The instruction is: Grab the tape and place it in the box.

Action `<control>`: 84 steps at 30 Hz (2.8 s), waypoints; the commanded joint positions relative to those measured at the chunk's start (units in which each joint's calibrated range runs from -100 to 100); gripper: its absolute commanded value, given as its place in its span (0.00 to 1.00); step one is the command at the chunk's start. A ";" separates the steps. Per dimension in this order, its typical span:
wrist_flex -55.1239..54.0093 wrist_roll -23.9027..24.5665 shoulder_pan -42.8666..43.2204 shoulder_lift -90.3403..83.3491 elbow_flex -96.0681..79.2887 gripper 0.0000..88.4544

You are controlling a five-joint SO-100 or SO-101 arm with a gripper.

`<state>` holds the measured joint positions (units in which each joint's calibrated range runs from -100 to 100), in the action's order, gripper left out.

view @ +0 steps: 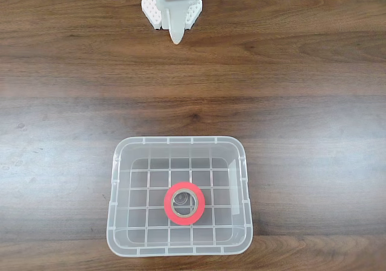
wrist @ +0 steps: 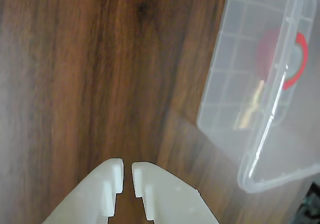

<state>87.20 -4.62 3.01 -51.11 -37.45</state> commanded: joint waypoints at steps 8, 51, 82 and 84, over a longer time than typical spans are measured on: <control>-20.34 2.61 -0.59 -27.41 -39.94 0.01; -20.34 5.57 1.90 -47.76 -59.48 0.01; -20.34 5.57 1.90 -47.76 -59.48 0.01; -20.34 5.57 1.90 -47.76 -59.48 0.01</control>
<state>68.22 0.76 4.51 -98.07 -97.74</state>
